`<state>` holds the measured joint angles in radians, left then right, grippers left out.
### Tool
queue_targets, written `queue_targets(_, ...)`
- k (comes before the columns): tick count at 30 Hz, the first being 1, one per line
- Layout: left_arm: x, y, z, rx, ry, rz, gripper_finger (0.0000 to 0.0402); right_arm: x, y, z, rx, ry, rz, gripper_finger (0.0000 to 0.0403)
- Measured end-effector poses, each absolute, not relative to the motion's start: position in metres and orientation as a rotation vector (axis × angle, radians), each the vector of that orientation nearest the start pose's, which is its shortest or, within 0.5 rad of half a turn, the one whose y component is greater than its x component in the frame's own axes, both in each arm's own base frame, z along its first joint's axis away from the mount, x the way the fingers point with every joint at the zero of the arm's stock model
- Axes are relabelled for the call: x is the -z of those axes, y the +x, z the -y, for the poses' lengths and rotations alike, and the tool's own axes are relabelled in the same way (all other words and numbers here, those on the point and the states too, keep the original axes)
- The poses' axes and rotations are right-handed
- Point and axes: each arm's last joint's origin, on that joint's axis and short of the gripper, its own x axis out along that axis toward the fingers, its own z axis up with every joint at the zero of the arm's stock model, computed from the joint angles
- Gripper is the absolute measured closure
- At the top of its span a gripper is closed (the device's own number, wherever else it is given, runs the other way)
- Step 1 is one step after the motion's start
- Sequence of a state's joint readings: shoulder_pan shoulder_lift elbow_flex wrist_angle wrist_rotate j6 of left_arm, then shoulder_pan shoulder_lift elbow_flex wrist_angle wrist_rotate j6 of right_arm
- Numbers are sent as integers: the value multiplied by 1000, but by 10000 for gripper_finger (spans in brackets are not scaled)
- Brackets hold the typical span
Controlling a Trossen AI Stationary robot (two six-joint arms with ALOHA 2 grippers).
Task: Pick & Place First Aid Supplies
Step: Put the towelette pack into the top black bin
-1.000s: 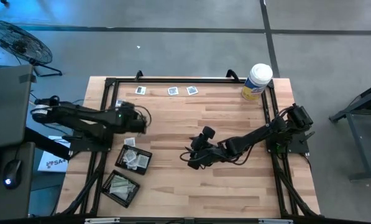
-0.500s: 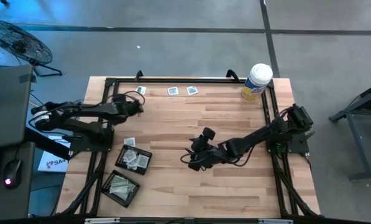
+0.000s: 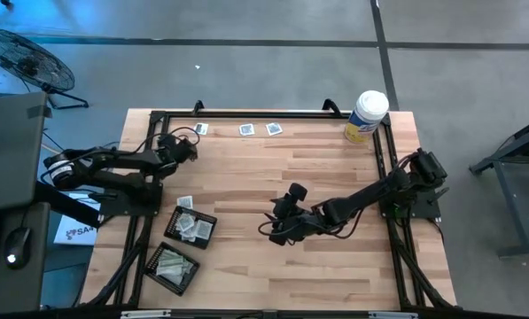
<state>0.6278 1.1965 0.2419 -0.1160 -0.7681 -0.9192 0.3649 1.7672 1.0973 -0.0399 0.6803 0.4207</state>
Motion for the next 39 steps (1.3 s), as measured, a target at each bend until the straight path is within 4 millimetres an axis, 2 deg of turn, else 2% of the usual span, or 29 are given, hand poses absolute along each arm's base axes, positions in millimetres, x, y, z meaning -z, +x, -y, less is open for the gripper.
queue_targets(18,-82,120,-113,-1702,-537,-583,262,-199,352,-115,428,52,-535,194)
queue_targets(21,-81,120,-113,-1697,-543,-590,282,-199,352,-115,428,52,-535,194)
queue_targets(31,-80,120,-112,-1659,-564,-624,387,-199,352,-115,428,52,-535,194)
queue_targets(39,-81,121,-112,-1636,-534,-660,401,-199,352,-115,428,52,-535,194)
